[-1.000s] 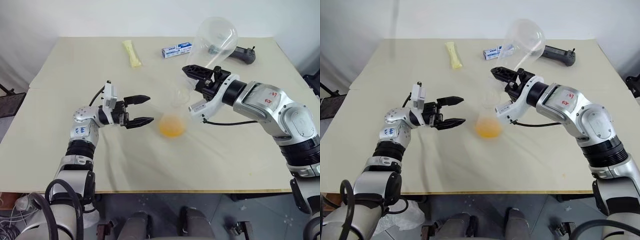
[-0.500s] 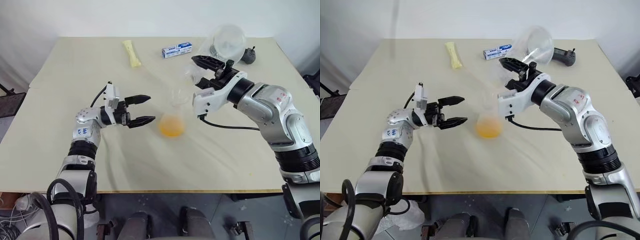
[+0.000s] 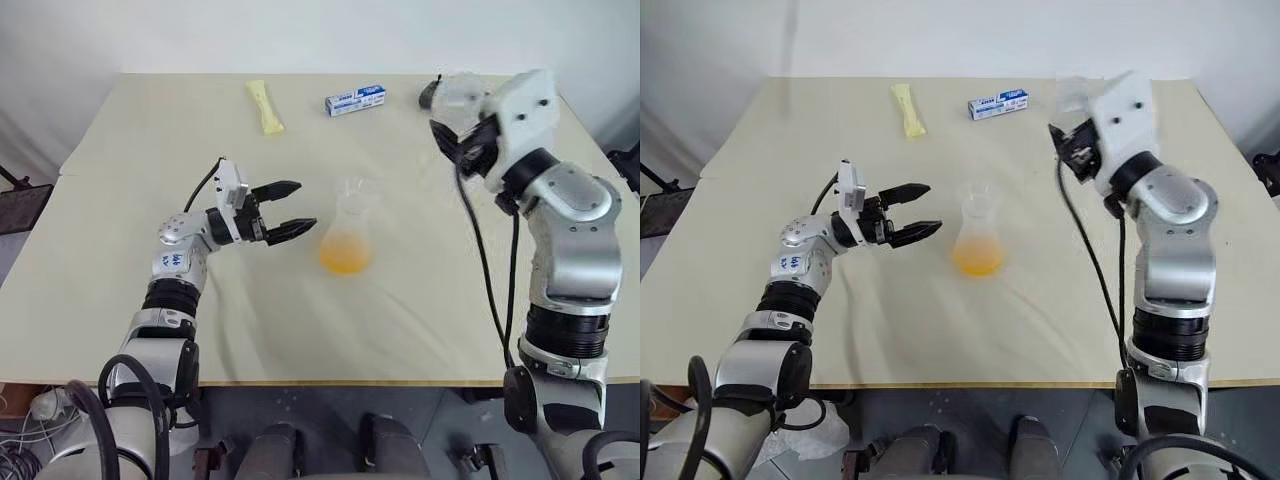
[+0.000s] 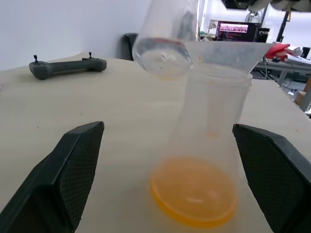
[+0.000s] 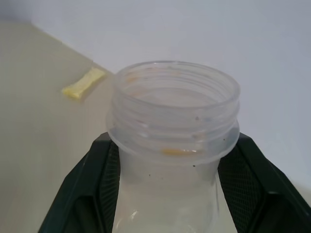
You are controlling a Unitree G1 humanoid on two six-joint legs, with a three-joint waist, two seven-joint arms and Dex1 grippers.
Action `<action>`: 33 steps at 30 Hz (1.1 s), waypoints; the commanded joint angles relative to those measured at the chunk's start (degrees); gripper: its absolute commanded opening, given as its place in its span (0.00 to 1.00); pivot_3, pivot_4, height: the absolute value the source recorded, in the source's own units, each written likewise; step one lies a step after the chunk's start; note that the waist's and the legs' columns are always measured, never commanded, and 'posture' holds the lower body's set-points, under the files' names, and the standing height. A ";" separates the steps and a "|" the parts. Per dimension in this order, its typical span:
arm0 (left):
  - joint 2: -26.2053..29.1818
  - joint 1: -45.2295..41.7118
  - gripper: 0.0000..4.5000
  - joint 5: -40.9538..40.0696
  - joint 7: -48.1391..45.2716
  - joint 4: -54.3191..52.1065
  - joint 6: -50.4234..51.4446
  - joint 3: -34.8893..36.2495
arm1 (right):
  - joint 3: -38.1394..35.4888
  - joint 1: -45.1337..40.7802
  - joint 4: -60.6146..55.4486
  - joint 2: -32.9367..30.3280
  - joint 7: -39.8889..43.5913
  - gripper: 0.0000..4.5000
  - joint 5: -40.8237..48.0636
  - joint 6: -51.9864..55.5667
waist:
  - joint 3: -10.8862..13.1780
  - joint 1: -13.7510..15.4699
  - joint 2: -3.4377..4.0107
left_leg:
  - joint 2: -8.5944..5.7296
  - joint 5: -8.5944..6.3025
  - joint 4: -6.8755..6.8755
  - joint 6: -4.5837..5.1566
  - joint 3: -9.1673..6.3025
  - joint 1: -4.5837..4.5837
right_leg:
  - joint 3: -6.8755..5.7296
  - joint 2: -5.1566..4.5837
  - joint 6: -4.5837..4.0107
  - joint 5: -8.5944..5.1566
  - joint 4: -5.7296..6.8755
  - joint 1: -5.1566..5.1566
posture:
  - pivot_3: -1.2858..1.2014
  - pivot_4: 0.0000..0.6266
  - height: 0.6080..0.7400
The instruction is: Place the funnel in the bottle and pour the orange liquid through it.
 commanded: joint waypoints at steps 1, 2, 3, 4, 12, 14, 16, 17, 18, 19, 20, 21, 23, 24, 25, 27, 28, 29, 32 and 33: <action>-0.13 1.18 1.00 -1.21 1.02 -3.90 1.32 1.21 | -6.78 1.51 4.21 -1.08 -1.52 0.54 6.51 -1.24 | 0.00 -0.07 0.00 | 0.00 0.00 0.00 0.00 0.00 0.01 | 0.00 0.00 0.00 0.00 0.00 0.00 | 0.52 0.24 1.00; -0.09 1.55 1.00 -1.45 1.79 -4.51 2.62 1.47 | -8.48 1.52 6.51 -1.40 -2.18 0.54 7.92 -1.39 | 0.00 -0.15 0.00 | 0.00 0.00 -0.02 0.00 0.03 0.01 | 0.01 0.00 0.00 0.00 -0.01 0.00 | 0.52 0.24 1.00; -0.04 1.90 1.00 -1.46 2.56 -5.11 3.55 1.61 | -9.79 1.62 9.08 -2.08 -2.31 0.54 9.07 -2.30 | 0.00 -0.21 0.00 | 0.00 0.00 -0.04 0.00 0.05 0.04 | 0.02 0.00 0.00 0.00 -0.01 0.00 | 0.52 0.24 1.00; 0.06 2.17 1.00 -1.26 3.32 -5.60 4.23 1.64 | -10.58 1.64 11.49 -2.84 -2.53 0.54 9.75 -3.41 | 0.00 -0.22 0.01 | 0.01 0.00 -0.05 0.00 0.08 0.05 | 0.03 0.00 0.00 0.00 -0.01 0.00 | 0.52 0.24 1.00; 1.88 3.62 1.00 2.02 7.98 -8.47 7.16 -0.06 | -11.59 1.30 22.56 -6.03 -3.25 0.54 14.25 -10.25 | 0.00 -0.32 0.01 | 0.03 0.00 -0.06 0.00 0.12 0.06 | 0.05 0.00 0.00 0.00 -0.01 -0.04 | 0.52 0.24 1.00; 2.26 3.84 1.00 2.26 8.40 -9.23 7.99 -0.21 | -10.84 1.89 23.17 -6.30 -3.16 0.54 14.77 -11.17 | 0.00 -0.32 0.01 | 0.02 0.00 -0.06 0.00 0.13 0.06 | 0.05 -0.01 0.00 0.00 -0.01 -0.04 | 0.52 0.24 1.00; 2.40 4.12 1.00 2.03 8.15 -10.27 8.54 -0.17 | -10.35 2.46 23.57 -6.46 -3.35 0.71 14.89 -12.29 | 0.00 -0.26 0.01 | 0.02 0.00 -0.06 0.00 0.13 0.06 | 0.06 -0.01 0.00 0.00 -0.01 -0.04 | 0.52 0.24 1.00; 2.41 4.32 1.00 1.91 8.10 -10.77 8.84 -0.12 | -9.98 2.90 23.55 -6.68 -3.22 0.77 14.87 -12.52 | 0.00 -0.20 0.01 | 0.02 0.00 -0.06 0.00 0.12 0.05 | 0.06 -0.01 0.00 0.00 -0.01 -0.04 | 0.52 0.24 1.00; 2.51 4.53 1.00 2.06 8.16 -11.23 9.08 -0.22 | -9.72 3.34 23.32 -6.78 -3.18 0.85 14.91 -12.86 | 0.00 -0.17 0.01 | 0.02 0.00 -0.06 0.00 0.12 0.06 | 0.06 -0.02 0.00 0.00 -0.01 -0.04 | 0.52 0.24 1.00; 2.57 4.73 1.00 2.12 8.20 -11.53 9.43 -0.27 | -9.45 3.76 23.04 -6.92 -3.28 0.92 14.90 -13.07 | 0.00 -0.16 0.01 | 0.02 0.00 -0.05 0.00 0.12 0.06 | 0.06 -0.02 0.00 0.00 -0.01 -0.04 | 0.52 0.24 1.00; 2.63 4.91 1.00 2.19 8.23 -11.77 9.73 -0.32 | -9.22 4.10 22.73 -7.06 -3.35 0.99 14.96 -13.33 | 0.00 -0.15 0.01 | 0.02 0.00 -0.05 0.00 0.12 0.05 | 0.06 -0.03 0.00 0.00 0.00 -0.04 | 0.52 0.24 1.00; 2.64 5.02 1.00 2.16 8.21 -11.93 10.00 -0.30 | -9.07 4.43 22.20 -7.18 -3.38 0.99 15.21 -13.46 | 0.00 -0.15 0.01 | 0.02 0.00 -0.05 0.00 0.12 0.05 | 0.06 -0.03 0.00 0.00 0.00 -0.04 | 0.52 0.24 1.00; 2.19 5.10 1.00 1.13 8.18 -11.99 10.36 0.56 | -8.62 5.02 20.97 -7.74 -3.44 0.99 15.49 -13.62 | 0.00 -0.11 0.01 | 0.02 0.00 -0.05 0.00 0.11 0.05 | 0.05 -0.03 0.00 0.00 -0.01 -0.04 | 0.52 0.24 1.00; 2.06 5.17 1.00 0.66 7.98 -12.09 10.53 0.88 | -8.48 5.24 20.34 -8.00 -3.42 0.99 15.75 -13.50 | 0.00 -0.10 0.01 | 0.01 0.00 -0.05 0.00 0.12 0.05 | 0.06 -0.04 0.00 0.00 -0.01 -0.04 | 0.52 0.24 1.00; 2.15 5.25 1.00 0.48 7.74 -12.29 11.09 0.90 | -8.30 5.42 19.73 -8.28 -3.34 0.99 16.00 -13.29 | 0.00 -0.11 0.01 | 0.00 0.00 -0.05 0.00 0.12 0.04 | 0.05 -0.04 0.00 0.00 -0.01 -0.04 | 0.52 0.24 1.00; 2.51 5.52 1.00 0.54 7.51 -12.78 11.99 0.73 | -7.94 5.70 18.61 -8.86 -3.21 0.99 16.48 -12.75 | 0.00 -0.12 0.01 | 0.01 0.00 -0.05 0.00 0.12 0.04 | 0.05 -0.04 0.00 0.00 -0.01 -0.04 | 0.52 0.24 1.00; 2.59 5.56 1.00 0.61 7.51 -12.78 11.81 0.80 | -7.79 5.66 18.16 -9.16 -3.02 0.99 16.83 -12.57 | 0.00 -0.14 0.01 | 0.01 0.00 -0.05 0.00 0.12 0.04 | 0.05 -0.04 0.00 0.00 -0.02 -0.04 | 0.52 0.24 1.00; 2.79 5.43 1.00 0.98 7.78 -12.45 11.57 0.81 | -7.56 5.37 17.66 -9.53 -2.77 0.99 17.25 -12.29 | 0.00 -0.13 0.01 | 0.01 0.00 -0.05 0.00 0.12 0.05 | 0.05 -0.04 0.00 0.00 -0.01 -0.04 | 0.52 0.24 1.00; 3.13 5.06 1.00 1.54 8.49 -11.71 11.54 0.85 | -7.01 4.49 16.90 -10.50 -2.51 0.99 18.30 -11.59 | 0.00 -0.13 0.01 | 0.01 0.00 -0.04 0.00 0.13 0.05 | 0.05 -0.04 0.00 0.00 -0.01 -0.04 | 0.52 0.24 1.00; 3.22 5.02 1.00 1.54 8.53 -11.60 11.65 0.81 | -6.74 4.04 16.67 -10.94 -2.51 0.99 18.59 -11.34 | 0.00 -0.12 0.01 | 0.01 0.00 -0.05 0.00 0.13 0.05 | 0.05 -0.04 0.00 0.00 -0.02 -0.04 | 0.52 0.24 1.00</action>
